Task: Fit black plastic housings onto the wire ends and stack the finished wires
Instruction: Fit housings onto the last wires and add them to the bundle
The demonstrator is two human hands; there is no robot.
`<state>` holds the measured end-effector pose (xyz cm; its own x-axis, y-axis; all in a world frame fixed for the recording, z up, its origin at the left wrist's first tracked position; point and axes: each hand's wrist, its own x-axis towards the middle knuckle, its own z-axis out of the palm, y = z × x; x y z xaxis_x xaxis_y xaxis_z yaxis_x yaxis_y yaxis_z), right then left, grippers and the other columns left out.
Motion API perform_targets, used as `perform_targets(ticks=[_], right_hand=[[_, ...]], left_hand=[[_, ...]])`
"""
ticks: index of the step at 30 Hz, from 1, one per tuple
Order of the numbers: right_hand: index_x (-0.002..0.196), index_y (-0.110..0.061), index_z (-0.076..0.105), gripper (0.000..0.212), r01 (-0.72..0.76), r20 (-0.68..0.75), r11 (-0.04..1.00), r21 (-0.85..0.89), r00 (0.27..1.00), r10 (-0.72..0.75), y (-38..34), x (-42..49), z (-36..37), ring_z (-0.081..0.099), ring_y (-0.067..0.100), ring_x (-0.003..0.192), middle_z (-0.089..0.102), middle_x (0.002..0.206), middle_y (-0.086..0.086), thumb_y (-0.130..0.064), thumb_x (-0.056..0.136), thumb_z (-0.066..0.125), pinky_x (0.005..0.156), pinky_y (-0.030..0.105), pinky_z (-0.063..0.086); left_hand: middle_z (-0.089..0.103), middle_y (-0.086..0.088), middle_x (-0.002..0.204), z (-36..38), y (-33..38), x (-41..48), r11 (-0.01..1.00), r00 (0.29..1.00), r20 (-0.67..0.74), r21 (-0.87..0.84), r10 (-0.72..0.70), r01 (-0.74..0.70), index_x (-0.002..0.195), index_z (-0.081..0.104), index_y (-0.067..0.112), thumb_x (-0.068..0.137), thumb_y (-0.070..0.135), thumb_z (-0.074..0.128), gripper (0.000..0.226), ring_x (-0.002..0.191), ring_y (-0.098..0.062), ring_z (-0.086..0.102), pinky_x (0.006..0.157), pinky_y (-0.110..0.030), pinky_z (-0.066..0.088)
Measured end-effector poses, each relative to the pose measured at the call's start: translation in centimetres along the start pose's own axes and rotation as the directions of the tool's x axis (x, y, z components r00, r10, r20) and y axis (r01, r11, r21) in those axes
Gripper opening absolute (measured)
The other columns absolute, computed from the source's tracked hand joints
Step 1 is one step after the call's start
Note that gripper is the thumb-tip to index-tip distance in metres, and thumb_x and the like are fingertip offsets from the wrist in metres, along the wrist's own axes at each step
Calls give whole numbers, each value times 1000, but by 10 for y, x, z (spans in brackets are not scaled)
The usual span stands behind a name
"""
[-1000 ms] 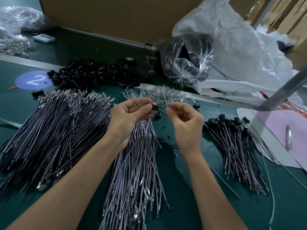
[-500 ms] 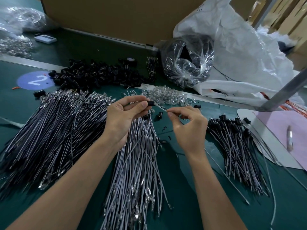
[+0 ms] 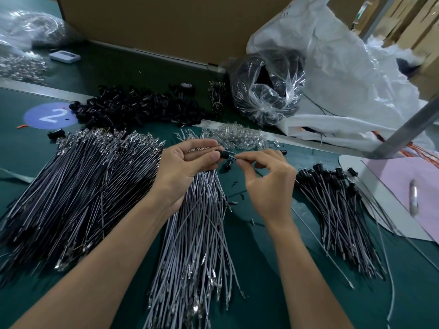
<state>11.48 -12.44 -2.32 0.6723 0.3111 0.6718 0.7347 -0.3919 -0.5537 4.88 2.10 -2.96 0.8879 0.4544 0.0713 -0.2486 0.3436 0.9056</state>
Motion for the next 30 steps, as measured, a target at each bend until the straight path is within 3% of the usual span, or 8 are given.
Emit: perform_targets(ticks=[3, 7, 10, 12, 17, 20, 26, 30], right_hand=[[84, -11, 76, 9, 22, 7, 1000, 15, 1000, -22, -2, -1, 1, 57, 15, 77, 68, 80, -5, -5, 78, 78, 73, 12, 42], [94, -12, 76, 18, -50, 72, 994, 98, 997, 43, -1, 0, -1, 63, 14, 76, 70, 81, -3, -6, 78, 79, 75, 18, 49], [102, -12, 76, 27, -38, 129, 993, 115, 991, 23, -2, 1, -2, 61, 8, 74, 67, 82, -6, -5, 75, 80, 77, 15, 48], [101, -11, 77, 27, -16, 141, 993, 116, 990, -1, -3, 2, -1, 64, 12, 78, 67, 84, -6, -4, 75, 80, 78, 17, 50], [99, -8, 77, 25, 37, 133, 996, 79, 990, -47, -2, 1, -1, 66, 20, 79, 71, 85, 0, -4, 74, 81, 77, 22, 52], [96, -8, 77, 21, 70, 113, 996, 51, 991, -75, -4, 0, -1, 63, 19, 76, 68, 83, -3, -7, 76, 81, 74, 17, 49], [92, -8, 77, 17, 78, 85, 997, -9, 993, -77, -2, -1, -1, 61, 15, 82, 65, 90, 3, -11, 76, 82, 76, 23, 50], [91, -7, 76, 15, 59, 85, 997, -54, 995, -54, 1, -2, -2, 62, 13, 79, 66, 93, 3, -8, 76, 81, 76, 25, 52]], left_hand=[[77, -8, 92, 1, 0, -1, 1000, 1000, 21, 22, -21, 21, 97, 71, 10, 63, 11, 76, 34, 84, -19, 74, 71, -20, 57], [77, -7, 86, 3, 0, -3, 1000, 1000, 24, 9, -15, 15, 86, 77, 13, 62, 9, 75, 24, 76, -16, 74, 67, -19, 57], [76, -7, 80, 1, 1, -2, 1000, 999, 39, 9, -26, 26, 77, 79, 13, 60, 8, 76, 18, 72, -15, 73, 67, -19, 57], [76, -8, 77, 0, 2, -2, 998, 997, 57, 25, -51, 49, 75, 79, 13, 58, 6, 77, 18, 71, -16, 73, 66, -19, 57], [76, -9, 77, -2, 3, -2, 995, 994, 57, 36, -91, 89, 73, 79, 14, 58, 9, 79, 17, 72, -18, 74, 63, -19, 57], [76, -11, 79, -1, 3, -2, 996, 995, 51, 37, -87, 85, 74, 79, 13, 61, 11, 77, 13, 74, -19, 75, 65, -20, 58], [76, -15, 81, 0, 4, -2, 995, 997, 45, 71, -69, 66, 79, 77, 9, 70, 15, 73, 11, 74, -22, 75, 61, -21, 58], [75, -12, 77, -2, 4, -2, 989, 999, -36, 142, -24, 29, 86, 72, 4, 74, 17, 72, 18, 70, -23, 74, 58, -23, 58]])
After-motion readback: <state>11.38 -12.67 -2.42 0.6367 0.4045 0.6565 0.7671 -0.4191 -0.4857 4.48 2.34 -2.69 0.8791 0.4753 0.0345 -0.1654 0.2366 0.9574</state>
